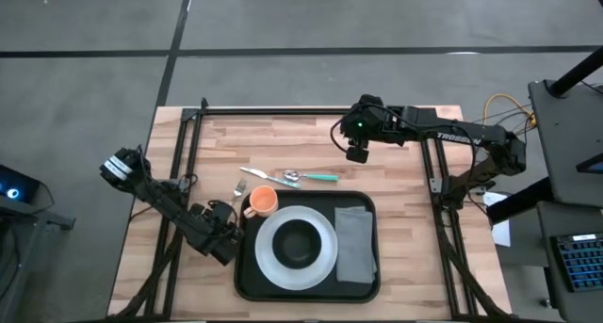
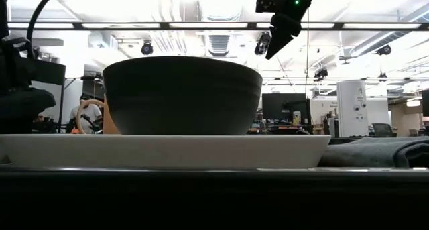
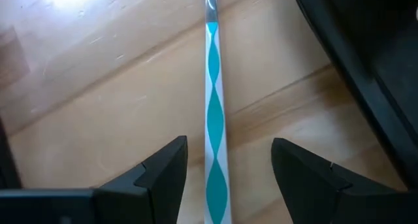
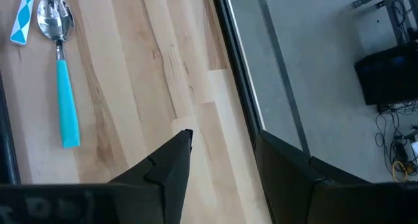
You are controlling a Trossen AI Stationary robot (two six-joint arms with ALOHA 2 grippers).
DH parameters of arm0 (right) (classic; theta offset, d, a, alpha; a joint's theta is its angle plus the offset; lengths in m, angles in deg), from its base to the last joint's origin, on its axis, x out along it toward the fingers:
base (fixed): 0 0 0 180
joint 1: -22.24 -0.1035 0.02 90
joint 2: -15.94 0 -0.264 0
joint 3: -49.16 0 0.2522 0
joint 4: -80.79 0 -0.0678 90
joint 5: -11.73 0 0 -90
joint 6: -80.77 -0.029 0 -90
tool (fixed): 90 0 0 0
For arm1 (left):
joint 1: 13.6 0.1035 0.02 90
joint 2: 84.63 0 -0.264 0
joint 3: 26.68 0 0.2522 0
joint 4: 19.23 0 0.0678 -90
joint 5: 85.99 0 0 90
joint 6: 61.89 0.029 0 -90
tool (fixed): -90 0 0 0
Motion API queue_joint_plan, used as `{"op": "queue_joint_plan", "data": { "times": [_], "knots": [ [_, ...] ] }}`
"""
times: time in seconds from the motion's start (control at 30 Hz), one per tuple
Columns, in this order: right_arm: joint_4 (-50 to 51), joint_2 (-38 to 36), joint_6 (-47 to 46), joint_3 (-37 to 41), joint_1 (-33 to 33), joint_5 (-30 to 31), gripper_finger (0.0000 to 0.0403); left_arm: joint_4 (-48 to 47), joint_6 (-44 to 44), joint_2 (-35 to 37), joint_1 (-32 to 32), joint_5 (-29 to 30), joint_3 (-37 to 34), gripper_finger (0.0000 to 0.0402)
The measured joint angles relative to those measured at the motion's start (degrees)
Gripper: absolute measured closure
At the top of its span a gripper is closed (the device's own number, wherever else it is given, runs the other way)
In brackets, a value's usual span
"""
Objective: Set up tray
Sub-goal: Put the blue fork on the gray napkin on the black tray
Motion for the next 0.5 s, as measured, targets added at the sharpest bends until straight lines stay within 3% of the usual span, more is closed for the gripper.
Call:
{"op": "queue_joint_plan", "data": {
  "times": [0.5],
  "knots": [
    [0.0, 0.0, -0.4, 0.0, 0.0, -0.5, 0.0241, -1.5, 0.6, 1.0, 0.0, -3.5, 0.0, 0.0199]
  ]
}}
